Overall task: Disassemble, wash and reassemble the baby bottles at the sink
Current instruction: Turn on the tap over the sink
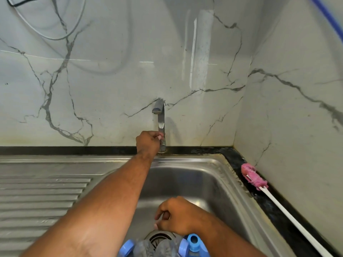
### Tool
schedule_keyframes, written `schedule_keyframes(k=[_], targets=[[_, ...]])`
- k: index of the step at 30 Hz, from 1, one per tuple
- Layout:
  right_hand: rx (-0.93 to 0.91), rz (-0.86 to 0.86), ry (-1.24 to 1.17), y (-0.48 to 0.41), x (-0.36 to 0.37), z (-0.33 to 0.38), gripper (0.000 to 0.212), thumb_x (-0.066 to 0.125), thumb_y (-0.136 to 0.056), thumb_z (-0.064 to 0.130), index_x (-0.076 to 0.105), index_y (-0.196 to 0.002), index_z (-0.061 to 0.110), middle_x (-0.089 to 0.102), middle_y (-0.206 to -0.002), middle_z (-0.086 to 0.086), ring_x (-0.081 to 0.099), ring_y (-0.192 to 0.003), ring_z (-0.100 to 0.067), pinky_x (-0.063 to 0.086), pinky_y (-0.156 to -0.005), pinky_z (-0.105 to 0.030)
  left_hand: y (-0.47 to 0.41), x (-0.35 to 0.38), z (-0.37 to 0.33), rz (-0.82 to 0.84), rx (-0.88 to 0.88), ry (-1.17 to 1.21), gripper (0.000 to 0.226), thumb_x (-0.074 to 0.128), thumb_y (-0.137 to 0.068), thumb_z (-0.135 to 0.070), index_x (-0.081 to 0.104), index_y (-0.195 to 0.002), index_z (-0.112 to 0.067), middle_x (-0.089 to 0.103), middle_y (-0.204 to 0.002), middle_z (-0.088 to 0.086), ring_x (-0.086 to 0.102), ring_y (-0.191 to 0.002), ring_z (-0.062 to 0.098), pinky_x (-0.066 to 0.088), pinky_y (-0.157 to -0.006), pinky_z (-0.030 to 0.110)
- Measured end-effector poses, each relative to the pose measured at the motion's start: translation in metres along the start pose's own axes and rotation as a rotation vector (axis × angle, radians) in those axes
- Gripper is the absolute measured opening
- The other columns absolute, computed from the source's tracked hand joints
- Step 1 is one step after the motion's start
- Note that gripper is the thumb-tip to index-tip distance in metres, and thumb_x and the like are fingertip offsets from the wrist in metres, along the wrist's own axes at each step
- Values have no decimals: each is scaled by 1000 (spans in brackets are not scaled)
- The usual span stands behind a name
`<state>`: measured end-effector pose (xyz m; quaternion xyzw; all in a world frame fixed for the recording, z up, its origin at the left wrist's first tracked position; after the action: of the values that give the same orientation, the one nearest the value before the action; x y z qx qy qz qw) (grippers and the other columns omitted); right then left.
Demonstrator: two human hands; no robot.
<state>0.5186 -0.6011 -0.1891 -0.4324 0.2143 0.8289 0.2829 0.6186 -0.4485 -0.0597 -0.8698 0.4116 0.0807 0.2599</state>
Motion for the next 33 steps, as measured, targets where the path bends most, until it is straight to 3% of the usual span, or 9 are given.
schedule_keyframes(k=[2, 5, 8, 11, 14, 25, 33], targets=[[8, 10, -6, 0, 0, -1, 33, 73, -88, 43, 73, -114, 23, 67, -93, 8, 69, -95, -15, 56, -88, -31, 0, -1, 2, -14, 3, 9, 17, 68, -96, -10, 78, -110, -10, 77, -109, 5, 66, -86, 7, 45, -62, -2], [5, 15, -13, 0, 2, 0, 34, 73, -88, 42, 73, -115, 22, 70, -95, 4, 69, -95, -16, 56, -87, -31, -2, -2, 5, -13, -24, 25, 16, 69, -96, -11, 78, -109, -10, 77, -107, 5, 67, -82, 9, 50, -65, 3], [14, 11, -19, 0, 1, -1, 34, 74, -88, 42, 73, -115, 22, 70, -95, 3, 69, -95, -16, 55, -86, -30, -1, 0, 4, -4, -26, 49, 16, 68, -95, -10, 78, -108, -7, 75, -102, 5, 66, -73, 6, 50, -57, 4], [17, 14, -32, 1, 2, -2, 33, 73, -89, 42, 73, -115, 21, 69, -94, 5, 69, -96, -16, 54, -84, -28, -1, 1, 6, -3, -28, 86, 16, 68, -95, -10, 78, -107, -7, 76, -105, 7, 73, -88, 17, 61, -76, 21], [19, 25, -46, 1, 3, -2, 33, 73, -89, 42, 72, -115, 21, 67, -92, 9, 70, -95, -16, 53, -82, -27, -2, 3, 10, 1, -50, 131, 15, 70, -94, -11, 79, -106, -8, 77, -106, 8, 73, -97, 22, 61, -89, 38], [33, 51, -48, 1, 6, -3, 33, 74, -89, 43, 73, -115, 22, 68, -91, 8, 70, -94, -16, 56, -86, -30, -5, 6, 24, 13, -142, 258, 13, 73, -92, -11, 79, -103, -11, 78, -99, 5, 74, -91, 17, 63, -84, 38], [26, 59, -36, 3, 5, 0, 33, 72, -91, 40, 72, -118, 21, 73, -103, 0, 70, -98, -16, 56, -89, -31, -6, 6, 27, 11, -164, 263, 14, 75, -91, -15, 80, -103, -12, 78, -97, 3, 73, -91, 17, 62, -87, 41]])
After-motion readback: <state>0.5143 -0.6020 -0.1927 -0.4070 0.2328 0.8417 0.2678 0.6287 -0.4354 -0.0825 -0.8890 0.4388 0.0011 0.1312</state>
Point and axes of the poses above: each hand's wrist, its own y-axis away from the middle knuckle, its own x-axis out of the palm, z = x × y, the point moved 10 cm from there along -y, towards the middle knuckle
